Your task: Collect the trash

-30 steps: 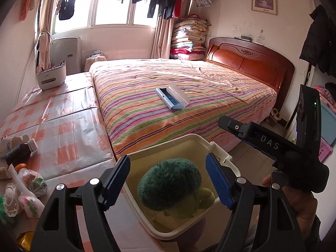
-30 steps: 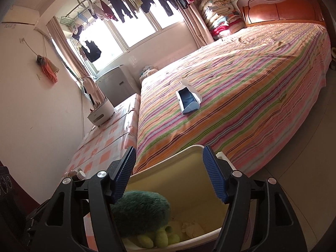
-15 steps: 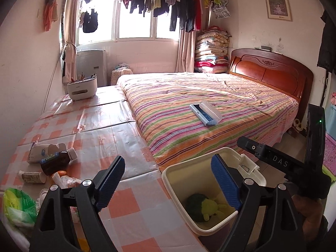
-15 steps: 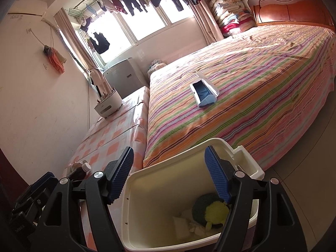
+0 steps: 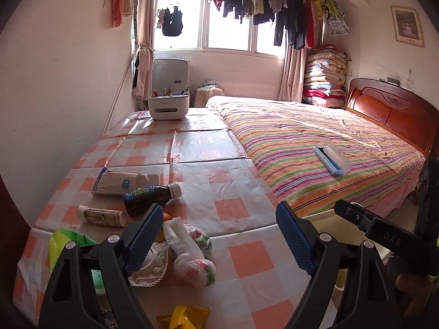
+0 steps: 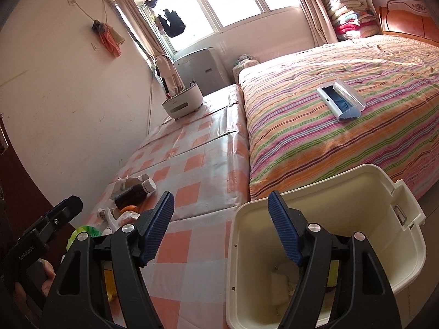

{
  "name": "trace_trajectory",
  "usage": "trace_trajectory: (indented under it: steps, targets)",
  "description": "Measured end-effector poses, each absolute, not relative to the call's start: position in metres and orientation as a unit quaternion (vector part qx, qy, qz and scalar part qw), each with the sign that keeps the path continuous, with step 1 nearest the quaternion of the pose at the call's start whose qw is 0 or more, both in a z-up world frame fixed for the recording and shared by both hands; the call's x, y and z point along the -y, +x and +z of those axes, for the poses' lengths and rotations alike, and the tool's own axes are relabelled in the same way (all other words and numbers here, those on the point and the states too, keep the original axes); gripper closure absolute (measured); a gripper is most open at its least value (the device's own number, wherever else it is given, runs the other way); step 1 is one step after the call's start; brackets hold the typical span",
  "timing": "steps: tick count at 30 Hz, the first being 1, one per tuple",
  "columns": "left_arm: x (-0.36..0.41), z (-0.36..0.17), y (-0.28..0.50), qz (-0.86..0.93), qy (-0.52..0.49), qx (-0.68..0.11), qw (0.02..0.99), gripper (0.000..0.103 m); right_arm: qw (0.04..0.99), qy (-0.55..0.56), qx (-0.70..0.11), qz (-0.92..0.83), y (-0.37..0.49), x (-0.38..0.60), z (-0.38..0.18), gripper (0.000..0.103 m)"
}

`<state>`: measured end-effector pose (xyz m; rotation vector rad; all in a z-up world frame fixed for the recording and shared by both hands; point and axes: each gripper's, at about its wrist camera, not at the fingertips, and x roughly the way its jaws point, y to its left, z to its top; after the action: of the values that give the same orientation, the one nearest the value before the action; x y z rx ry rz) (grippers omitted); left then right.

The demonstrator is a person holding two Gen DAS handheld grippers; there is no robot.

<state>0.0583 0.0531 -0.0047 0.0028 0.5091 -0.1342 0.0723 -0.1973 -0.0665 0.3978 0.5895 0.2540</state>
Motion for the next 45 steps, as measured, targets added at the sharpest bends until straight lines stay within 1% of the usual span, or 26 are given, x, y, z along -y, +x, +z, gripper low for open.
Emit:
trace_trajectory:
  steps: [6, 10, 16, 21, 27, 32, 33, 34, 37, 38, 39, 40, 41, 42, 44, 45]
  targets:
    - [-0.099, -0.008, 0.059, -0.018, -0.016, -0.269, 0.963, 0.021, 0.923, 0.175, -0.301, 0.162, 0.082, 0.153, -0.067, 0.033]
    - [-0.139, -0.012, 0.057, 0.016, -0.047, -0.288, 0.956, 0.021, 0.919, 0.161, -0.308, 0.184, 0.087, 0.125, -0.068, 0.033]
    - [-0.204, -0.018, 0.053, 0.074, -0.110, -0.307, 0.943, 0.021, 0.913, 0.137, -0.317, 0.216, 0.090, 0.086, -0.071, 0.033]
    - [-0.249, -0.037, 0.059, 0.087, -0.186, -0.346, 0.916, 0.021, 0.905, 0.114, -0.326, 0.249, 0.091, 0.056, -0.073, 0.033]
    - [-0.267, -0.061, 0.069, 0.073, -0.227, -0.388, 0.890, 0.021, 0.886, 0.085, -0.356, 0.284, 0.095, 0.026, -0.083, 0.033]
    - [-0.265, -0.074, 0.081, 0.058, -0.228, -0.413, 0.880, 0.021, 0.875, 0.061, -0.390, 0.281, 0.105, 0.011, -0.097, 0.035]
    - [-0.264, -0.076, 0.084, 0.055, -0.226, -0.420, 0.877, 0.021, 0.872, 0.056, -0.398, 0.281, 0.108, 0.009, -0.100, 0.041]
    - [-0.263, -0.078, 0.086, 0.053, -0.227, -0.424, 0.875, 0.021, 0.868, 0.051, -0.406, 0.282, 0.111, 0.007, -0.104, 0.049]
    - [-0.264, -0.086, 0.093, 0.048, -0.224, -0.440, 0.868, 0.021, 0.859, 0.044, -0.424, 0.283, 0.116, 0.002, -0.112, 0.053]
    - [-0.265, -0.087, 0.094, 0.048, -0.222, -0.442, 0.868, 0.021, 0.857, 0.041, -0.428, 0.284, 0.117, 0.001, -0.115, 0.056]
    - [-0.264, -0.089, 0.095, 0.049, -0.220, -0.443, 0.868, 0.021, 0.854, 0.040, -0.431, 0.287, 0.118, -0.001, -0.117, 0.063]
    - [-0.264, -0.090, 0.097, 0.049, -0.217, -0.445, 0.867, 0.021, 0.854, 0.037, -0.432, 0.288, 0.118, -0.003, -0.118, 0.065]
    - [-0.264, -0.091, 0.098, 0.049, -0.214, -0.444, 0.869, 0.025, 0.855, 0.033, -0.431, 0.288, 0.118, -0.004, -0.118, 0.066]
    - [-0.264, -0.092, 0.098, 0.050, -0.212, -0.443, 0.870, 0.030, 0.856, 0.029, -0.428, 0.288, 0.117, -0.004, -0.117, 0.068]
    - [-0.264, -0.096, 0.101, 0.049, -0.208, -0.448, 0.868, 0.062, 0.858, 0.026, -0.424, 0.289, 0.116, -0.004, -0.116, 0.069]
    - [-0.263, -0.098, 0.102, 0.043, -0.210, -0.448, 0.868, 0.065, 0.859, 0.028, -0.422, 0.288, 0.115, -0.003, -0.116, 0.069]
